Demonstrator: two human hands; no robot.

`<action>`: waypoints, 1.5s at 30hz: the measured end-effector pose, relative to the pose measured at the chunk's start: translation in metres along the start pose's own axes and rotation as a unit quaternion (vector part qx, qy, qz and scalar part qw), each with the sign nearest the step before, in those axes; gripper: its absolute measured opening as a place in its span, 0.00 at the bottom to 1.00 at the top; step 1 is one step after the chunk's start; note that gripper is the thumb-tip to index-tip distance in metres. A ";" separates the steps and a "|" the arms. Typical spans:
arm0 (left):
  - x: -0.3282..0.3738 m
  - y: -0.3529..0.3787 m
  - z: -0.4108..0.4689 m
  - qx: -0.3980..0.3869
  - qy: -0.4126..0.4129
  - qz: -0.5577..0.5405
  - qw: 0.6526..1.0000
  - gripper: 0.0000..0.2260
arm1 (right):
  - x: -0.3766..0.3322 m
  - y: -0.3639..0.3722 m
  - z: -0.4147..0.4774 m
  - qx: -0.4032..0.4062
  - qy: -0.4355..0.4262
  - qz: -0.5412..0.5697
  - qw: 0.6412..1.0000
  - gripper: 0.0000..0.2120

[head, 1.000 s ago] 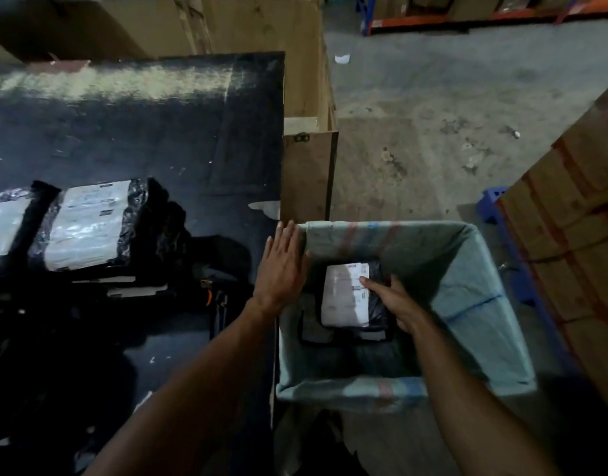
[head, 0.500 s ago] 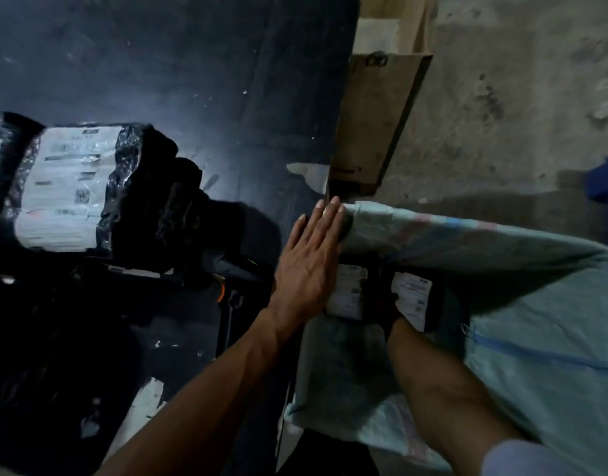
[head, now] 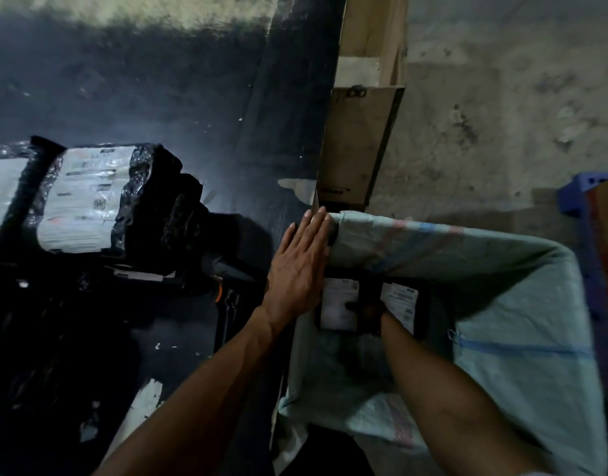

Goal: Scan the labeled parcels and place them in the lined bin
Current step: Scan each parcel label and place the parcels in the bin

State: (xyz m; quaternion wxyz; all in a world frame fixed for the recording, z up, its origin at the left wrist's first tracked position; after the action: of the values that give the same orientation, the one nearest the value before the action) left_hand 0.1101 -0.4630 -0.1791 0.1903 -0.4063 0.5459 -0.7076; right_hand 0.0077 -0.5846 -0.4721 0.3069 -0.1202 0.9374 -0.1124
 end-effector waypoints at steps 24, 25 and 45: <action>-0.012 -0.214 -0.095 -0.042 0.153 -0.087 0.984 0.24 | -0.314 -0.031 -0.337 0.324 -0.253 -0.253 0.876 0.28; -0.028 -0.234 -0.111 -0.026 0.159 -0.084 0.983 0.22 | -0.329 -0.011 -0.346 0.335 -0.265 -0.261 0.866 0.29; -0.351 -0.324 -0.298 0.091 -0.327 -0.203 0.918 0.23 | -0.435 0.316 -0.359 0.181 -0.269 -0.230 0.918 0.42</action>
State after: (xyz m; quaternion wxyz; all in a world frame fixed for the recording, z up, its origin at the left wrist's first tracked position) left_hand 0.1433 0.0784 -0.0298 0.2465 -0.6981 0.2920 -0.6056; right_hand 0.0825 -0.1087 -0.0409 0.5298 -0.3003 0.7297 -0.3108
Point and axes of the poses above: each hand's wrist, its own z-axis towards the middle knuckle, its own y-axis out of the palm, x = y × z, the point moved 10 cm from there along z, towards the middle knuckle
